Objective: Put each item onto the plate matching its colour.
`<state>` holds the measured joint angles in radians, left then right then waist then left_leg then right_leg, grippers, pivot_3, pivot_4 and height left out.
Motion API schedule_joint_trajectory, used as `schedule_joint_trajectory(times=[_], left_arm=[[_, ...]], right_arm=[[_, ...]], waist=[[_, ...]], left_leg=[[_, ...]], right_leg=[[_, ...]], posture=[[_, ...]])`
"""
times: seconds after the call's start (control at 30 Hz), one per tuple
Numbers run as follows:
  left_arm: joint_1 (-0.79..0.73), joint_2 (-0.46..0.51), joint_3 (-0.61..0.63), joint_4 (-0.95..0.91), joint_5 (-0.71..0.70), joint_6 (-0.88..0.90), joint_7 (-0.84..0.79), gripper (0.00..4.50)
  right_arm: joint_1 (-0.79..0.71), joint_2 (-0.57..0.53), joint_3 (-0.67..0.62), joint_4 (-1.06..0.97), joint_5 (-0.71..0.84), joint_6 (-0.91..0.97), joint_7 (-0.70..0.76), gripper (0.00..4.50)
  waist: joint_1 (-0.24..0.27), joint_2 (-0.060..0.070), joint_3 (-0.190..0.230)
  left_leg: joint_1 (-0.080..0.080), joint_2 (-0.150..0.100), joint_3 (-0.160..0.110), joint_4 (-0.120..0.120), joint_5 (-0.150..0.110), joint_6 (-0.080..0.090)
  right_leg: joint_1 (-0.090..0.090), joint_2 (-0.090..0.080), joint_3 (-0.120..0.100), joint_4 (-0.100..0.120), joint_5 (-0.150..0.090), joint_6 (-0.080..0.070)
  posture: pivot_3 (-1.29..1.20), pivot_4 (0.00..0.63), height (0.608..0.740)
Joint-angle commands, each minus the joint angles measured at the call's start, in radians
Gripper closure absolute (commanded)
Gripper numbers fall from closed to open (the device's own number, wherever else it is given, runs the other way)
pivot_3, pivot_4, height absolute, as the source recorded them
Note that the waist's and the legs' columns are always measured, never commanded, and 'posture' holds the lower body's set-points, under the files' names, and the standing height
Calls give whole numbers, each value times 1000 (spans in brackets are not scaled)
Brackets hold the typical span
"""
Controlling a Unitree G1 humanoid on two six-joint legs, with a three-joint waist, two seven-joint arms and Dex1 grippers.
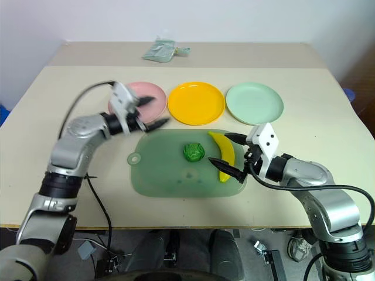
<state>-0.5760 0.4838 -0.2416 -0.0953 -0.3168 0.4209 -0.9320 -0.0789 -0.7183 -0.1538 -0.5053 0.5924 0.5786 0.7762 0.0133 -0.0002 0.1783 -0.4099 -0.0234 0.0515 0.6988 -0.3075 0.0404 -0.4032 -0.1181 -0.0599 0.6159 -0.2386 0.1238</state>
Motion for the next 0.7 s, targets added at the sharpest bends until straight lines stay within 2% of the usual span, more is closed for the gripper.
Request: schedule_joint_trajectory(times=[0.03, 0.23, 0.4, 0.47, 0.6, 0.7], left_arm=[[-16, -6, -53, -37, 17, 8, -42, 22], [-48, -9, -60, 22, 55, -11, -53, 22], [-32, 26, 3, 28, 47, 2, -46, 22], [19, 78, 44, 5, 52, 4, -38, 22], [250, 197, 222, -118, -22, 5, -47, 22], [384, 245, 274, -191, -42, -4, -58, 22]], right_arm=[[0, -6, -30, -25, 12, -12, 2, 0], [6, 12, -5, -42, 3, -15, -15, 0], [-50, 40, 83, -13, -45, -29, -26, 0], [-91, 56, 166, 4, -106, -55, -23, 0], [-225, 140, 313, 138, -248, -85, -80, 0], [-262, 160, 365, 196, -303, -118, -60, 0]], waist=[[0, 0, 0], [1, 0, 0], [0, 0, 0], [-7, 0, 0], [-31, 1, 0], [-12, 1, 0]], left_leg=[[0, 0, 0, 0, 0, 0], [1, 1, 1, 0, 0, 1], [0, 0, 0, 0, 0, 1], [0, 1, 1, 0, 0, 1], [1, 2, 0, -3, 0, 1], [0, 1, -1, -2, 0, 0]], right_leg=[[0, 0, 0, 0, 0, 0], [0, 1, 1, 0, 0, 0], [0, 1, 1, 1, 0, 0], [-1, 1, 1, 1, 0, 0], [-4, 2, 2, 1, 0, -1], [-4, 1, 2, 1, 0, -1]], posture=[[0, 150, 740], [0, 150, 740], [0, 150, 740], [0, 150, 740], [0, 150, 740], [0, 150, 740]])
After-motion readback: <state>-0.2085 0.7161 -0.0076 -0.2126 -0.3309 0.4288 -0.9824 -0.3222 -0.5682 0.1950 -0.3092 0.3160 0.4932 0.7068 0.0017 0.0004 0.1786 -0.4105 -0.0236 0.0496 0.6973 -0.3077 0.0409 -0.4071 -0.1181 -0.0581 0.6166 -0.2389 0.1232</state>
